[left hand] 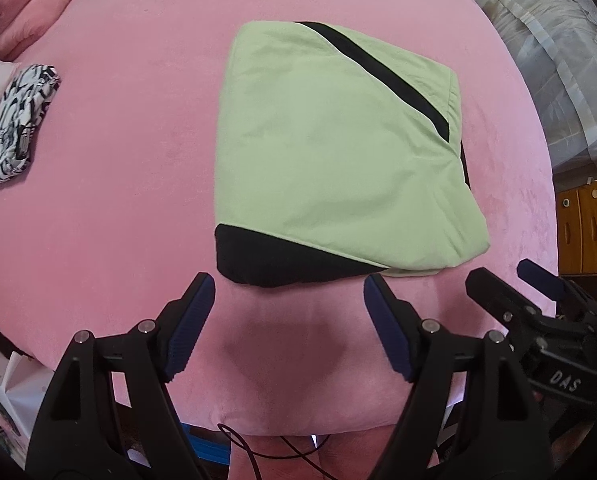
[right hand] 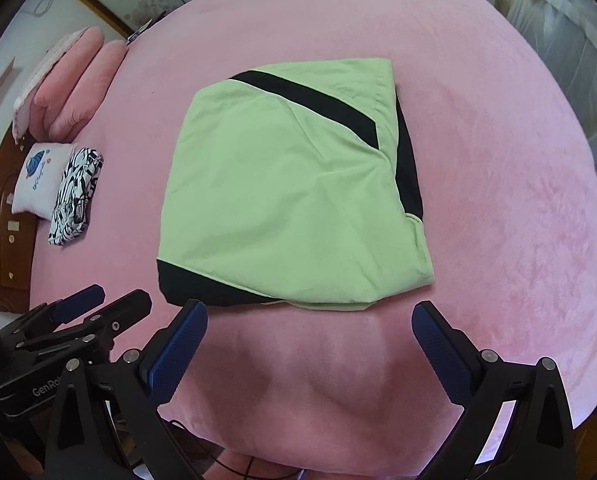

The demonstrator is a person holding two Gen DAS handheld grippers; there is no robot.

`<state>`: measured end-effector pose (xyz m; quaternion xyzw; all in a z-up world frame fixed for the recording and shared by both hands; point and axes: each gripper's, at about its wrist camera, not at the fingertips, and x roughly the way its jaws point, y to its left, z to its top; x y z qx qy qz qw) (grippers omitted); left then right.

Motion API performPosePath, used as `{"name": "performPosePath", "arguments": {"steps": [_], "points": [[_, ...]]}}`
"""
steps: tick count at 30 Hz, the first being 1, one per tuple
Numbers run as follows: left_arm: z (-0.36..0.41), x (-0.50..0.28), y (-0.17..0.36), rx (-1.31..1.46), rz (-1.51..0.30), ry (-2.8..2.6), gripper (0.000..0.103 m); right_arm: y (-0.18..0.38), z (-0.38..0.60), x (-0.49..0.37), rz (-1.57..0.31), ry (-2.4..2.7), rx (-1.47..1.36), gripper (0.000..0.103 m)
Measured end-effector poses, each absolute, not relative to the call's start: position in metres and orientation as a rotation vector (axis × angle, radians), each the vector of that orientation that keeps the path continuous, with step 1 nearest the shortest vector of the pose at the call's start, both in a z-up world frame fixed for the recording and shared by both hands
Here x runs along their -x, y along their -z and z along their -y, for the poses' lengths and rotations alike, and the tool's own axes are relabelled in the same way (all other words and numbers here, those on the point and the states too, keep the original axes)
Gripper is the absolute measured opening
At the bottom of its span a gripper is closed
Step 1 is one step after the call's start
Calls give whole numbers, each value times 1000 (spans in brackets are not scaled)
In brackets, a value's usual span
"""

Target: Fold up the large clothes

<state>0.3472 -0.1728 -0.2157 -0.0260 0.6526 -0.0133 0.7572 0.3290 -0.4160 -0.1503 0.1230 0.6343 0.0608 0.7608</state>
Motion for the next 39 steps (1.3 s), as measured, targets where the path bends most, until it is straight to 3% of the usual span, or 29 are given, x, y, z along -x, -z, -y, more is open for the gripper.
{"name": "performPosePath", "arguments": {"steps": [9, 19, 29, 35, 39], "points": [[144, -404, 269, 171, -1495, 68, 73, 220, 474, -376, -1481, -78, -442, 103], [65, -461, 333, 549, -1470, 274, 69, 304, 523, -431, -1553, -318, -752, 103], [53, -503, 378, 642, -1511, 418, 64, 325, 522, -468, -1605, -469, -821, 103], [64, -512, 372, 604, -1496, 392, 52, 320, 496, -487, -1574, -552, -769, 103], [67, -509, 361, 586, -1467, 375, 42, 320, 458, -495, -1584, -626, -719, 92]]}}
